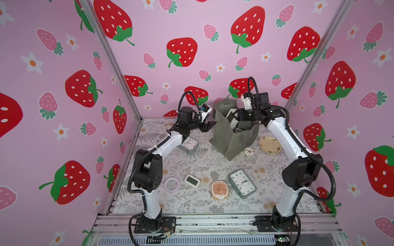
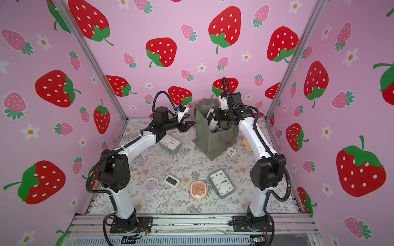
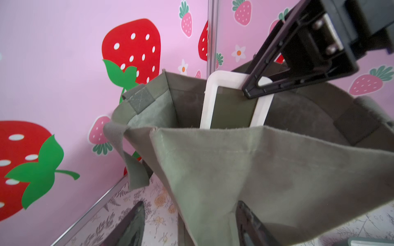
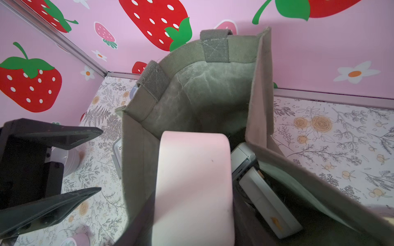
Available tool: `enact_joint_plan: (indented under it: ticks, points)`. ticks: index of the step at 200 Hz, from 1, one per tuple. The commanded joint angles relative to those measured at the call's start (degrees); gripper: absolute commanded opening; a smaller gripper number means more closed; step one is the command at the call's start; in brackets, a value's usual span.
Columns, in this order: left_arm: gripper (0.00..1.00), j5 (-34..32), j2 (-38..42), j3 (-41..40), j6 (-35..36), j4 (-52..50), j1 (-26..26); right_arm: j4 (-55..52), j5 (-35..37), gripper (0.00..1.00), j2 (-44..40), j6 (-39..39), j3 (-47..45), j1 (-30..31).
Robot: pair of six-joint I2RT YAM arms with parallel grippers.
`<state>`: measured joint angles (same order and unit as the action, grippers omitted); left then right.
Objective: Put the alarm clock into the canvas bag
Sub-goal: Place the alarm at the canvas bag.
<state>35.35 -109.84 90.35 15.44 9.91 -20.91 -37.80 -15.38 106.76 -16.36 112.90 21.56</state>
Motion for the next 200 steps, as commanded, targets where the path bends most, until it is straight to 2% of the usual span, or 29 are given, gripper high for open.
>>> enact_joint_plan:
  ticks: [1, 40, 117, 137, 160, 182, 192, 200]
  points:
    - [0.63, 3.8, -2.1, 5.2, 3.3, -2.9, -0.2, -1.5, 1.3, 0.4, -0.9, 1.4, 3.0, 0.2]
    - [0.52, 3.4, -5.4, 8.5, 5.0, -4.7, -0.1, -1.2, 0.5, 0.39, -0.7, 1.1, 3.5, 0.5]
    - [0.43, -1.4, -11.0, 13.9, 3.8, -6.7, 0.2, -0.7, -0.8, 0.39, -0.2, 1.2, 3.2, 1.5]
    - [0.39, -0.2, -12.3, 14.9, 3.8, -7.2, 0.3, -0.5, -0.6, 0.39, 0.1, 1.1, 3.4, 1.6]
    - [0.3, 3.0, -12.5, 14.0, 3.5, -5.2, 0.4, -0.9, 0.1, 0.39, 0.8, 1.1, 3.9, 1.6]
    - [0.24, 3.3, -13.1, 14.3, 2.9, -4.3, 0.5, -1.6, 0.1, 0.39, 1.8, 1.2, 5.4, 1.6]
    - [0.15, 3.5, -13.3, 14.5, 2.6, -4.2, 0.6, -2.0, 0.2, 0.39, 2.3, 1.2, 5.9, 1.6]
    - [0.12, 3.8, -13.3, 14.2, 2.1, -3.6, 0.6, -2.4, 0.5, 0.39, 2.7, 1.4, 6.3, 1.6]
